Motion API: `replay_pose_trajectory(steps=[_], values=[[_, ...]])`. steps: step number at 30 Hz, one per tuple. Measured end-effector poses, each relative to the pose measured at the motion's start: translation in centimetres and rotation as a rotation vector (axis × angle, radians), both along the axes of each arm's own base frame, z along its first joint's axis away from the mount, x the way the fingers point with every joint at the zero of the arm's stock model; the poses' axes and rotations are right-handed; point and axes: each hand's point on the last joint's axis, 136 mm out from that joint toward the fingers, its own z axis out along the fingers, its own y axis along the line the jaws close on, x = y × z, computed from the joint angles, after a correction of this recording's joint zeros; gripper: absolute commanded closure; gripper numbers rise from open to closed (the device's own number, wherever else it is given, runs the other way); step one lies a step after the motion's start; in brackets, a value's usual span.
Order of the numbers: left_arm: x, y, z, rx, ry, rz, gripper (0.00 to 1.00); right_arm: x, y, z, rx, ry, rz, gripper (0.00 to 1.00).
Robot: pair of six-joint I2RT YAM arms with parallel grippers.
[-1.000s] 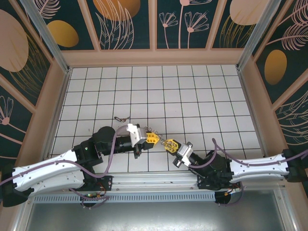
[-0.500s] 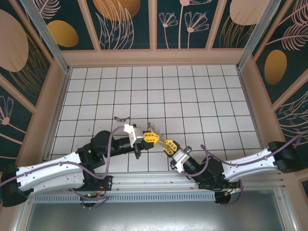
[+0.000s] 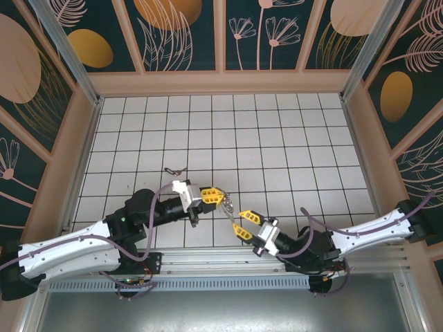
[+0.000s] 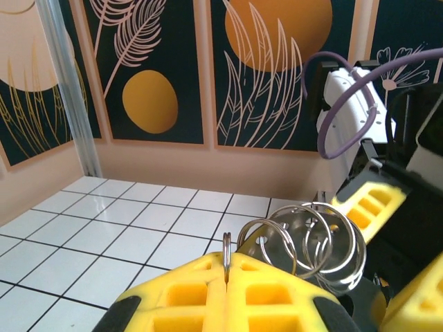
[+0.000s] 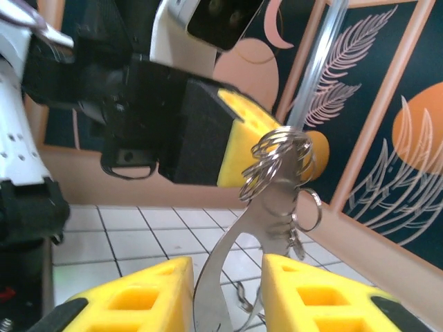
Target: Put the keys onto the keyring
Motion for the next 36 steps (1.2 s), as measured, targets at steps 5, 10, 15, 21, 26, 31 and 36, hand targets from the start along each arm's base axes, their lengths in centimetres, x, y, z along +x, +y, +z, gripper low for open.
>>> replay_pose_trajectory(steps=[5,10,15,21,26,31,36], values=[[-0.4,0.6,0.4,0.007,-0.025,-0.011,1.0,-0.2,-1.1,1.7,0.068,0.025,0.035,0.75],[-1.5,0.2,0.2,0.03,-0.029,-0.081,1.0,-0.3,-2.1,3.2,0.134,0.035,0.064,0.8],[-2.4,-0.4,-0.4,0.062,-0.02,-0.145,1.0,0.7,-3.6,5.9,0.215,0.079,0.048,0.84],[-3.3,-1.1,-1.0,0.09,-0.011,-0.213,1.0,2.6,-2.9,7.3,0.198,0.139,0.013,0.87],[-3.8,-1.2,-1.1,0.098,-0.015,-0.243,1.0,4.9,-0.6,4.7,0.087,0.202,-0.01,0.86],[-3.8,-1.1,-1.1,0.11,-0.016,-0.244,1.0,4.7,0.4,3.1,0.032,0.253,0.066,0.77],[-3.8,-1.1,-1.4,0.122,-0.016,-0.243,1.0,3.1,1.1,2.8,0.014,0.267,0.173,0.72]])
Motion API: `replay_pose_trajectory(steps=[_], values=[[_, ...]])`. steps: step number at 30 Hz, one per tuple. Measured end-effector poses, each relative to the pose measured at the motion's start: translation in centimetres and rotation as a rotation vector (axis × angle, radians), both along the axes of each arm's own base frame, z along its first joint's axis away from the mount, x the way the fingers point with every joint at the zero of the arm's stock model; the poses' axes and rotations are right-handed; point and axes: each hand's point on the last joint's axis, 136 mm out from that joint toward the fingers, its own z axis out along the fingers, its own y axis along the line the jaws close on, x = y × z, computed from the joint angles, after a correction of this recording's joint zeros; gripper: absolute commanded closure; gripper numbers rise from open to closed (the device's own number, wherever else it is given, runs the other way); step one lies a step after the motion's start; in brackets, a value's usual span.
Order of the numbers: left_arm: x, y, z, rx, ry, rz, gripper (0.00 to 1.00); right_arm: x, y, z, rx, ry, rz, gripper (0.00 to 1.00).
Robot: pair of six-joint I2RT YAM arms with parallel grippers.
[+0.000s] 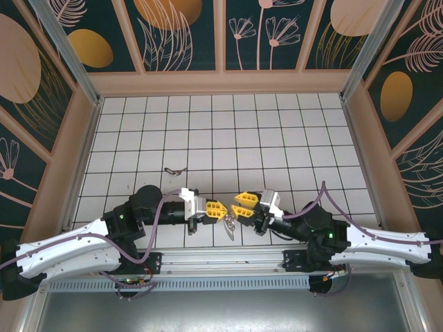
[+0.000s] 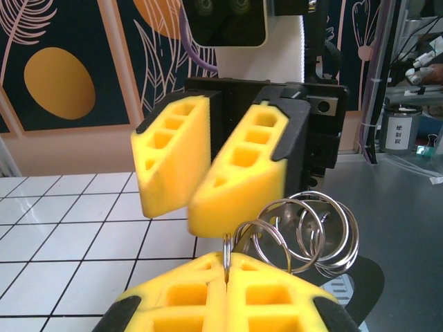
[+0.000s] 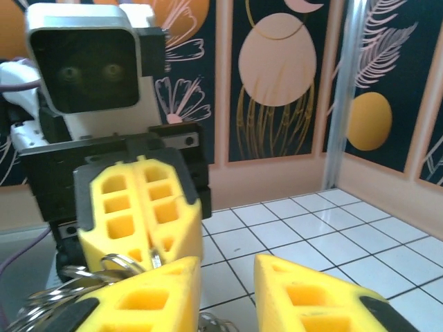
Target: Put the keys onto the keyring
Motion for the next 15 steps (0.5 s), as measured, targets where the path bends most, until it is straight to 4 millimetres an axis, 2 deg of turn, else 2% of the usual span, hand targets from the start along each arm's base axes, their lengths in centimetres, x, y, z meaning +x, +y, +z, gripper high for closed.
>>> replay_pose_trajectory(steps=[4,15], values=[[0.0,-0.1,-0.3,0.012,0.005,-0.002,1.0,-0.4,0.2,-0.3,-0.011,0.001,0.028,0.71],[0.3,0.1,-1.8,0.068,0.027,0.012,1.0,0.2,0.8,-1.9,-0.077,0.012,0.021,0.7]])
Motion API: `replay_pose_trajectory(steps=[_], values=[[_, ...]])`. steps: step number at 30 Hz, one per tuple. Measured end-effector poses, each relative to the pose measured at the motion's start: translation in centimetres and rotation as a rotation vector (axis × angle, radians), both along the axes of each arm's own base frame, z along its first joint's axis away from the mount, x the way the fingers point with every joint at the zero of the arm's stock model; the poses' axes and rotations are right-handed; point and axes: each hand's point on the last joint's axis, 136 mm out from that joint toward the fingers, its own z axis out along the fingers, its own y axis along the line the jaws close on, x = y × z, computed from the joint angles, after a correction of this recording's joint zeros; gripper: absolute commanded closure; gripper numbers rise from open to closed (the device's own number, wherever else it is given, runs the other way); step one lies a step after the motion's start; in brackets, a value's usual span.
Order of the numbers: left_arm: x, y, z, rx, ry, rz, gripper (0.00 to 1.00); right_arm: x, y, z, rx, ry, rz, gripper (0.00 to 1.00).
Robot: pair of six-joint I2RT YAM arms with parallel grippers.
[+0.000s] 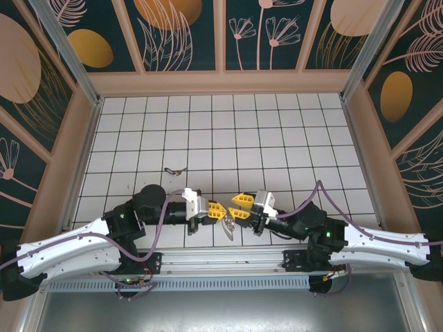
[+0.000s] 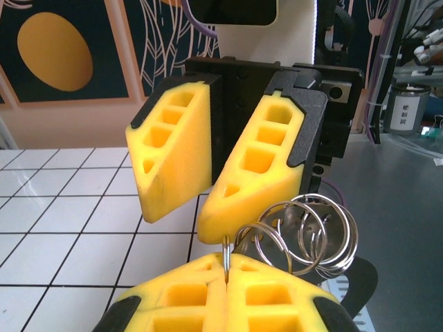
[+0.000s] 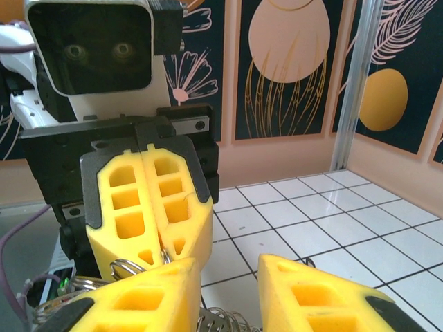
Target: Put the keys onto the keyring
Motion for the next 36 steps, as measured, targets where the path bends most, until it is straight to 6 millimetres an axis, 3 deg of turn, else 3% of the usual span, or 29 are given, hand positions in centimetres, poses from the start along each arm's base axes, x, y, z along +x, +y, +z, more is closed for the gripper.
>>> replay_pose_trajectory(steps=[36], values=[[-0.9,0.2,-1.6,0.065,0.006,-0.041,1.0,-1.4,0.2,-1.8,-0.094,0.019,0.089,0.68]])
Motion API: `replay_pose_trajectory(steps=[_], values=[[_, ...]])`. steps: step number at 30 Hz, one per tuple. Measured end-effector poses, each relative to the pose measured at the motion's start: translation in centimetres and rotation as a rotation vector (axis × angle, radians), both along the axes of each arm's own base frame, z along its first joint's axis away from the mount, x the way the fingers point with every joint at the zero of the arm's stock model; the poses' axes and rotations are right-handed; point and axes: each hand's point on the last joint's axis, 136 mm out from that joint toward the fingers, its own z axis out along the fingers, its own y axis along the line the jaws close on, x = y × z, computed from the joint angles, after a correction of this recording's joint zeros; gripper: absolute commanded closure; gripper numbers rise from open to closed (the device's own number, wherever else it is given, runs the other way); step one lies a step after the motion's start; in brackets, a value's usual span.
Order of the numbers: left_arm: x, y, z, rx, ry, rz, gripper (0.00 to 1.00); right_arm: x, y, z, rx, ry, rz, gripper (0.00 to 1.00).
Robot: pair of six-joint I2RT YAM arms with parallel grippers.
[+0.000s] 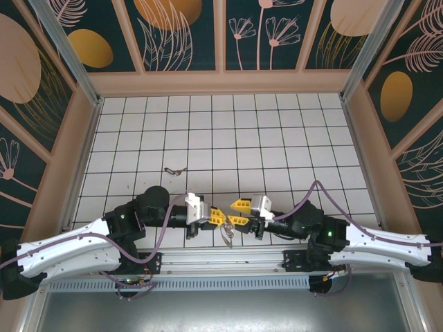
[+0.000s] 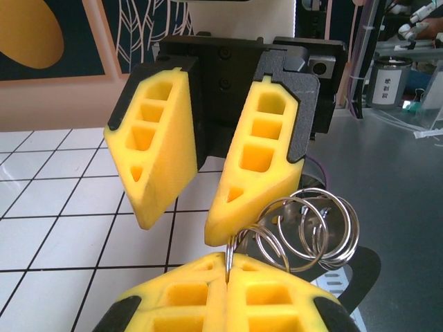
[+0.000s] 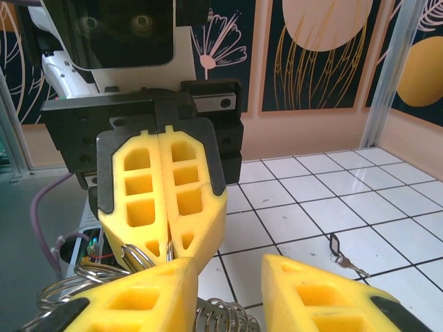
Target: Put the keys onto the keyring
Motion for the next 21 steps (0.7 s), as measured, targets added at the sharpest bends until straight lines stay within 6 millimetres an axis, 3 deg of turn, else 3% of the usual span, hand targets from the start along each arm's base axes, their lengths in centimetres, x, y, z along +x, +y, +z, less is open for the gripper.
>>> replay_pose_trajectory(steps=[21], values=[[-0.3,0.0,-1.1,0.044,0.011,-0.016,1.0,-0.6,0.2,-1.1,-0.088,0.022,0.038,0.7]])
